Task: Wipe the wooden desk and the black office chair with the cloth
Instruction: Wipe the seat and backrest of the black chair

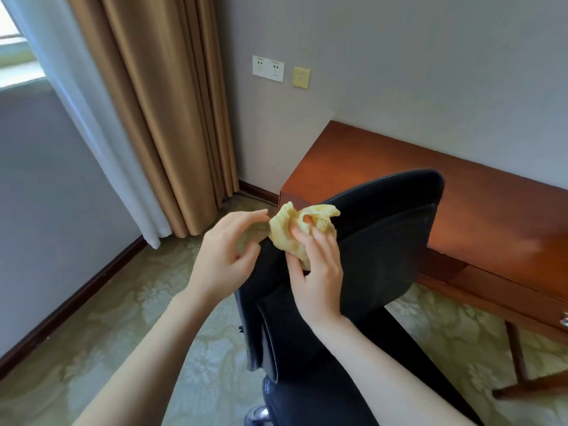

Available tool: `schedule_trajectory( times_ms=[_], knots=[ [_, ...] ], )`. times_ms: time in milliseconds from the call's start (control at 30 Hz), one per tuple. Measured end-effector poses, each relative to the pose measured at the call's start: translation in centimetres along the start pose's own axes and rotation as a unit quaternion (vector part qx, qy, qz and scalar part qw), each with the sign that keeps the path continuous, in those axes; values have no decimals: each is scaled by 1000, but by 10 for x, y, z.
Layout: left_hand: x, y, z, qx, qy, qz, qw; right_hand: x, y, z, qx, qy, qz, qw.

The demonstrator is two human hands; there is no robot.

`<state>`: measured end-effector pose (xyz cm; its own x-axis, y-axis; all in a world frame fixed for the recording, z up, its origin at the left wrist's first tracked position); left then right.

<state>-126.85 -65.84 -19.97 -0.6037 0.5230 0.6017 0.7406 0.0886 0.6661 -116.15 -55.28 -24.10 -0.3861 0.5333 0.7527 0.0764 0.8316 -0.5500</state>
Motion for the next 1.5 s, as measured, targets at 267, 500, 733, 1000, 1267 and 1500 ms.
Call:
schedule_trajectory(
  times_ms=[267,500,733,1000,1267,1500],
  knots=[
    [-57,-11,-19,54,-109,23,992,-50,-13,4,55,-61,-254,964],
    [-65,-6,-20,108,-151,3,983,-41,32,-7,-4,-107,-405,908],
    [-55,-1,-13,109,-122,-31,986,2,87,-29,-57,-93,-303,947],
    [-58,0,-4,140,-136,-17,981,56,134,-49,-48,-23,90,995],
    [-63,0,-1,256,-165,18,952,109,99,-32,-154,37,217,963],
    [-60,-1,-6,269,-158,16,950,90,27,3,-207,-195,84,955]
  ],
)
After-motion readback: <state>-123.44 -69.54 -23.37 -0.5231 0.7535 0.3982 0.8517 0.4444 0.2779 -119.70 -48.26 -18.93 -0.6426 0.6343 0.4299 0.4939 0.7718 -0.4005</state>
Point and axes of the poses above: each hand's wrist, its own x-axis towards the middle knuckle, its own z-axis out of the palm, y = z × x, the point moved 6 cm from there along x, towards the middle knuckle, and after that the axes turned 8 degrees about y, right-handed, at the moved point
